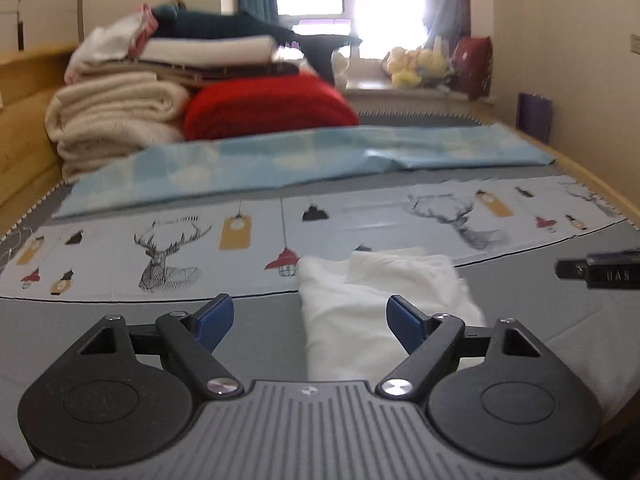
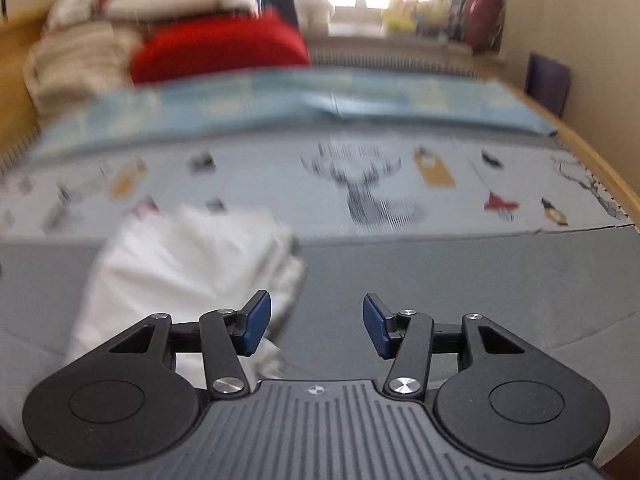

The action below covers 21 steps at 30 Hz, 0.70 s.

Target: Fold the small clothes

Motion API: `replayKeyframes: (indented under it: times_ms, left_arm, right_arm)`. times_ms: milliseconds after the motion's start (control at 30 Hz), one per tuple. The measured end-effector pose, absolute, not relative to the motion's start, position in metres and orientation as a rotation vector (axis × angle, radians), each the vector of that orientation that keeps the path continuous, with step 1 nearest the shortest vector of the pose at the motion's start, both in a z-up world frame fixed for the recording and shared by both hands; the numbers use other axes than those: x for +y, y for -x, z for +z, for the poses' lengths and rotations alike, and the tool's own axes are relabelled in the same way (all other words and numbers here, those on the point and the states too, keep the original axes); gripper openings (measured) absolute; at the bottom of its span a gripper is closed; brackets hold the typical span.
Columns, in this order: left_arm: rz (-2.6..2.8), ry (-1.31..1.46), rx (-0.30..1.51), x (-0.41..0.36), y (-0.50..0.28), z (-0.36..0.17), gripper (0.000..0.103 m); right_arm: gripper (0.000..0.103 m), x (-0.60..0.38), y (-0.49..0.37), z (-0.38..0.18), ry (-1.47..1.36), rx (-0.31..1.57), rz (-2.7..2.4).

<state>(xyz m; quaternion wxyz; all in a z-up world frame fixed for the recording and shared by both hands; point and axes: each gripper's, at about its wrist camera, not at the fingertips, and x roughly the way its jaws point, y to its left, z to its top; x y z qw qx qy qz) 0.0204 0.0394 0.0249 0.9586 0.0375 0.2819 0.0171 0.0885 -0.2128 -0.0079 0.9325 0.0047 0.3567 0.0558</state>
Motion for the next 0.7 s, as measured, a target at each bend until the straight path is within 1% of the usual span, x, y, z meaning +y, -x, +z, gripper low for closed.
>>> replayKeyframes:
  times_ms: [33,100,133,233,267,300,333,367,400,467,700]
  left_arm:
    - [0.032,-0.093,0.561,0.033,-0.011,0.027,0.091]
    - [0.043,-0.131,0.552,0.019,0.006,0.030,0.091]
    - [0.056,-0.135,0.556,0.016,0.014,0.031,0.091]
    - [0.061,-0.061,0.620,0.016,0.030,0.031,0.092]
    - [0.064,-0.043,0.645,0.017,0.033,0.028,0.093]
    - [0.071,-0.032,0.663,0.019,0.033,0.022,0.094]
    - [0.077,-0.029,0.670,0.020,0.035,0.015,0.096]
    - [0.078,-0.038,0.667,0.022,0.037,0.008,0.101]
    - [0.087,-0.054,0.677,0.023,0.038,-0.002,0.101]
    - [0.113,-0.001,0.769,0.027,0.028,-0.013,0.101]
    - [0.076,0.044,0.799,0.025,0.019,-0.024,0.101]
  right_arm:
    - [0.057,-0.212,-0.074,0.001,-0.028,0.690,0.122]
    - [0.065,-0.209,-0.050,0.017,-0.048,0.627,0.137]
    - [0.067,-0.207,-0.038,0.023,-0.054,0.599,0.142]
    - [0.068,-0.202,-0.008,0.032,-0.046,0.555,0.164]
    - [0.071,-0.201,0.001,0.033,-0.042,0.551,0.176]
    - [0.076,-0.199,0.009,0.034,-0.036,0.553,0.188]
    - [0.079,-0.197,0.016,0.033,-0.029,0.562,0.197]
    - [0.081,-0.196,0.020,0.032,-0.021,0.578,0.200]
    - [0.081,-0.194,0.021,0.029,-0.016,0.599,0.198]
    - [0.081,-0.190,0.020,0.021,-0.021,0.635,0.188]
    - [0.081,-0.179,0.009,0.001,-0.048,0.732,0.185]
